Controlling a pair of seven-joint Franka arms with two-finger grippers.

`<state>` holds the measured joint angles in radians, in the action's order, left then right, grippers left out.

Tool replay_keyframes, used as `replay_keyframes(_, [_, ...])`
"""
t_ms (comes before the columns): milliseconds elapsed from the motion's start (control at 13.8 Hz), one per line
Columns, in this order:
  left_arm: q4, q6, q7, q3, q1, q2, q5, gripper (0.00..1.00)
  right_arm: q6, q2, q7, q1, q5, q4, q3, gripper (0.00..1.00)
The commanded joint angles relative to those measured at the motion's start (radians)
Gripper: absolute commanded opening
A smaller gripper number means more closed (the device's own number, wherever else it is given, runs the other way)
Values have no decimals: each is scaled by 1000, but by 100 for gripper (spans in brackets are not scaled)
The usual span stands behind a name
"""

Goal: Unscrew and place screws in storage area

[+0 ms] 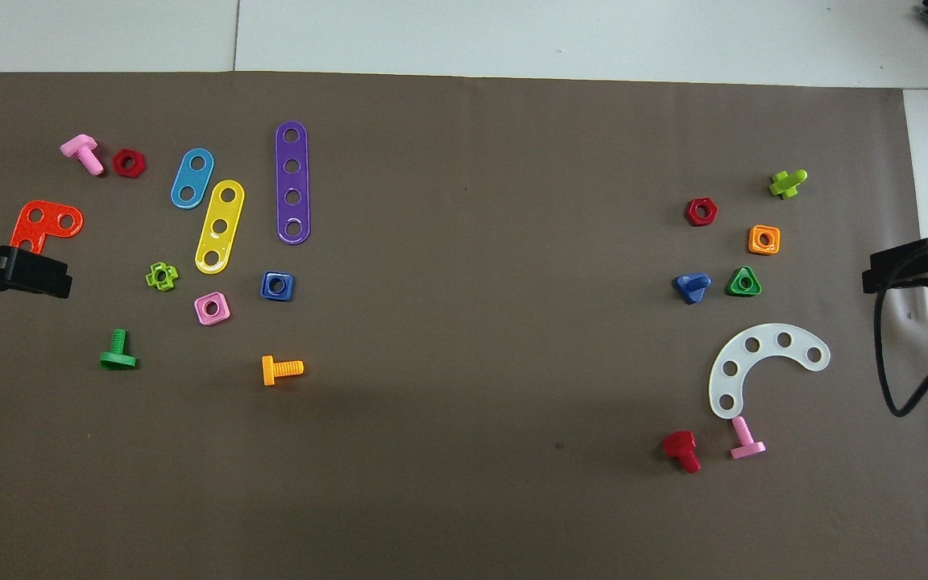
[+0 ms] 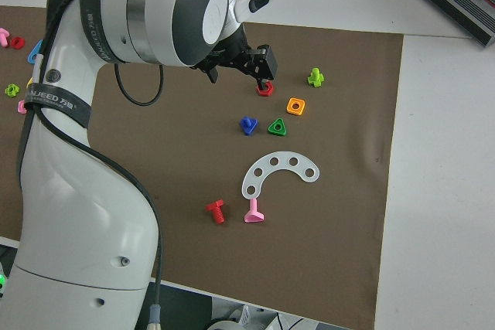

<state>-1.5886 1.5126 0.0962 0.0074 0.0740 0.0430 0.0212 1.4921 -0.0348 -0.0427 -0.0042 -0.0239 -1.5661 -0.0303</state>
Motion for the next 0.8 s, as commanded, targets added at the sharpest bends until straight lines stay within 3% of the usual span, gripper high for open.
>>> replay_keyframes(0, [-27,-3,4,-6,-13,28,-15,100,-3,-7,23,-3,6,3,1,100])
replay_keyframes(726, [-27,-3,5,-6,-13,28,-15,100,-3,-7,12,-2,6,3,1,100])
